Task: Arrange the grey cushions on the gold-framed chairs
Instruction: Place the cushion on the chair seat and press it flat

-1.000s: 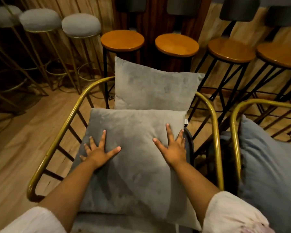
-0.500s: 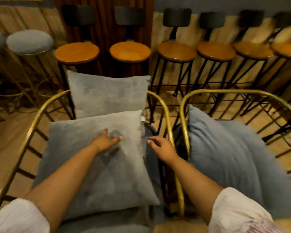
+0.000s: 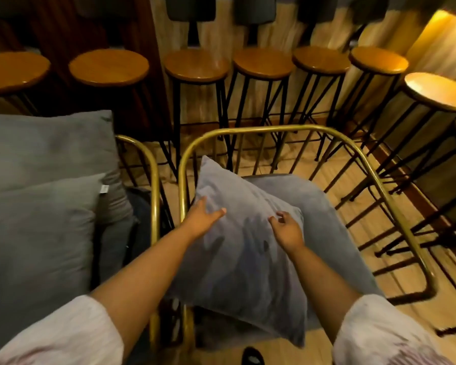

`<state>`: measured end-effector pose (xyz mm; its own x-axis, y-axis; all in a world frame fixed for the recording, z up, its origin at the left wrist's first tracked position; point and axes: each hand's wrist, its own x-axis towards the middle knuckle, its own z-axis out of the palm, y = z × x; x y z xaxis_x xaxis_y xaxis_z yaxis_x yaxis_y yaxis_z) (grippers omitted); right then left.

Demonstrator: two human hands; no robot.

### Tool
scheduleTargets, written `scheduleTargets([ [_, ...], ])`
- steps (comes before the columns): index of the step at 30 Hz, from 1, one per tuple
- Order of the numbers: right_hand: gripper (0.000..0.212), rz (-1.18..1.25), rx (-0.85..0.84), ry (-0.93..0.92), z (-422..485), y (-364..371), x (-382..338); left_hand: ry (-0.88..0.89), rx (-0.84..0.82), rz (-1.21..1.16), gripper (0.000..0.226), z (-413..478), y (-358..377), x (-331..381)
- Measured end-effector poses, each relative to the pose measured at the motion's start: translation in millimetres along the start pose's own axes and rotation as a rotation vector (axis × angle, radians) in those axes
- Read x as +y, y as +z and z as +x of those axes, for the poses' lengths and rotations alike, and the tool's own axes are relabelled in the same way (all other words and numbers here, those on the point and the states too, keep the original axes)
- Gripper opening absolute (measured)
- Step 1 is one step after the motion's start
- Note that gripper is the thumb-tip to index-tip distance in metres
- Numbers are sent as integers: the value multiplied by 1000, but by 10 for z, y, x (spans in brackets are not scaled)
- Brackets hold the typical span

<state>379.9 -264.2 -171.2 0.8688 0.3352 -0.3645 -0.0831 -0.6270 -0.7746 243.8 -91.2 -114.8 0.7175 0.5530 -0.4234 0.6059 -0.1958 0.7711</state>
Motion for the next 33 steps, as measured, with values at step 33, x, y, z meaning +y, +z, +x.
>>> scheduleTargets([
  [33, 94, 429, -157, 403, 933, -524, 1246, -128, 81, 68, 107, 945, 453, 87],
])
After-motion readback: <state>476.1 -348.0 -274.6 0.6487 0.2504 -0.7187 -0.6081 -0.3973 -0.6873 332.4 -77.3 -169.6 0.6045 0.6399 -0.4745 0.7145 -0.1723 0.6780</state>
